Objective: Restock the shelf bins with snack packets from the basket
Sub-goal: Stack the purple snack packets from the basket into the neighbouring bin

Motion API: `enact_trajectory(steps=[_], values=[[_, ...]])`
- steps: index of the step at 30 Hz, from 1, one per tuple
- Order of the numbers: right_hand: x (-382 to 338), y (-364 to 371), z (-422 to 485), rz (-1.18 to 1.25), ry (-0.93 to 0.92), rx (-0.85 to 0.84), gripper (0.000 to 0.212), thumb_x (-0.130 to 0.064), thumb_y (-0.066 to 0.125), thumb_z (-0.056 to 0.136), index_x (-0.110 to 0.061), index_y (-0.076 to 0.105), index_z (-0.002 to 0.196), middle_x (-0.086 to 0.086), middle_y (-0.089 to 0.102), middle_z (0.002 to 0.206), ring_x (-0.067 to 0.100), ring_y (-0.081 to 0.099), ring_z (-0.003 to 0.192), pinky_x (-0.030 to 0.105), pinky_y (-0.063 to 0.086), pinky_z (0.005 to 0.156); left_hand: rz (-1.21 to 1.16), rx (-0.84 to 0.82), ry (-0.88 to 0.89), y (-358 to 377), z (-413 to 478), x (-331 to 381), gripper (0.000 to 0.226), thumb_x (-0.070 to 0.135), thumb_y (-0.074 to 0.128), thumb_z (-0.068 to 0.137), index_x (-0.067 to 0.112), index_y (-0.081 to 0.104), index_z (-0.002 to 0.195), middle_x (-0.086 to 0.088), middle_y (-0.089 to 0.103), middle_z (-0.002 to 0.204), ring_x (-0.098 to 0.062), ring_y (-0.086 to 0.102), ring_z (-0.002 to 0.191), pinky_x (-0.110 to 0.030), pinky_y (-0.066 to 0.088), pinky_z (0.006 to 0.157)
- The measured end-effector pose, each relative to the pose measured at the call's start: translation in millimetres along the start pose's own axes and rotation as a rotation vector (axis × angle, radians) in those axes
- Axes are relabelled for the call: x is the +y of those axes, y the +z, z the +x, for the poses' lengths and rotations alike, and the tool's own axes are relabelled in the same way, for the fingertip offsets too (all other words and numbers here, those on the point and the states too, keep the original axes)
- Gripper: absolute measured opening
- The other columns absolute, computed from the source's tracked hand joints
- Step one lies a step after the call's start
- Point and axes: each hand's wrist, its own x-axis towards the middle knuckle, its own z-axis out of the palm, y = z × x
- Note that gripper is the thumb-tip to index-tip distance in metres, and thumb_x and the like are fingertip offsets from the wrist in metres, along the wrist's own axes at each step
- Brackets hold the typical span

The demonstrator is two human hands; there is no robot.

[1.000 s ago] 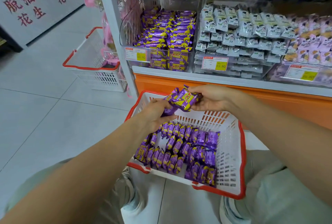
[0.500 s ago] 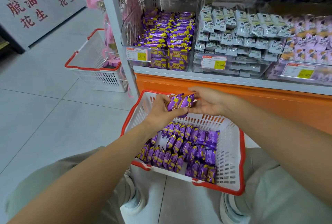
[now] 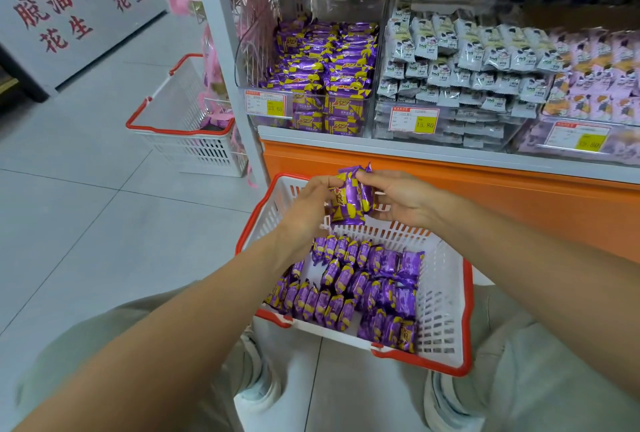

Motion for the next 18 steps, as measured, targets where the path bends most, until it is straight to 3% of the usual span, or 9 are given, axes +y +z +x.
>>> enact_trajectory(steps=[4,7,8,10,13,15,18], values=[[2.2,5.1,3.2,0.000,-0.032,-0.025,0.013,-0.029,0.063,0.092,-0.018,0.064,0.085,0.000,0.069,0.082,0.016,0.060,0.084,0.041,0.048,0.092,-0.044,0.054,0.033,-2.1,0.7,-3.8,0.037,0.003,0.057,0.093,0.023,0.044,0.121,-0.014,0.053,0.107,-0.020,0.058,0.080,-0.039,0.049,0.066],[-0.5,9.8,2.7,0.001,-0.103,-0.106,0.017,-0.027,0.057,0.096,-0.015,0.067,0.090,0.000,0.072,0.078,0.013,0.065,0.077,0.035,0.053,0.087,-0.136,-0.005,-0.033,0.3,0.3,-8.0,0.050,0.000,0.060,0.092,0.010,0.036,0.135,-0.015,0.060,0.100,-0.023,0.063,0.080,-0.043,0.058,0.081],[-2.6,10.1,2.3,-0.007,-0.122,-0.154,0.016,-0.025,0.058,0.096,-0.013,0.067,0.094,0.002,0.072,0.083,0.013,0.066,0.078,0.031,0.053,0.083,-0.139,-0.016,-0.032,-0.8,0.5,-8.3,0.048,-0.001,0.058,0.093,0.006,0.038,0.136,-0.015,0.061,0.099,-0.024,0.065,0.081,-0.042,0.058,0.083],[-6.0,8.9,1.5,-0.095,-0.165,-0.278,0.015,-0.016,0.063,0.091,-0.009,0.065,0.104,0.010,0.067,0.099,0.019,0.062,0.091,0.032,0.047,0.088,-0.168,0.000,-0.035,-8.3,2.5,-7.1,0.052,-0.001,0.056,0.094,0.003,0.035,0.141,-0.016,0.061,0.102,-0.025,0.064,0.082,-0.037,0.058,0.080],[-11.0,7.3,1.3,-0.283,-0.213,-0.379,0.045,0.006,0.067,0.081,-0.007,0.057,0.123,0.014,0.061,0.119,0.019,0.057,0.106,0.029,0.046,0.096,-0.271,0.018,-0.070,-25.6,2.1,-0.4,0.069,-0.003,0.060,0.090,0.011,0.026,0.149,-0.018,0.058,0.114,-0.025,0.065,0.082,-0.035,0.059,0.074],[-18.8,9.4,-1.0,-0.391,-0.268,-0.373,0.051,0.007,0.070,0.080,-0.016,0.055,0.124,0.007,0.059,0.124,0.012,0.057,0.109,0.021,0.048,0.092,-0.313,-0.028,-0.077,-35.3,-0.2,6.1,0.067,-0.003,0.063,0.087,0.010,0.034,0.146,-0.021,0.058,0.120,-0.023,0.070,0.080,-0.032,0.058,0.070],[-33.1,16.0,2.9,-0.427,-0.308,-0.324,0.061,-0.003,0.073,0.081,-0.018,0.046,0.133,0.003,0.055,0.130,0.011,0.055,0.115,0.020,0.047,0.092,-0.308,-0.056,-0.039,-46.3,1.2,20.7,0.040,-0.001,0.064,0.087,0.002,0.052,0.125,-0.020,0.063,0.110,-0.021,0.070,0.078,-0.031,0.059,0.073]])
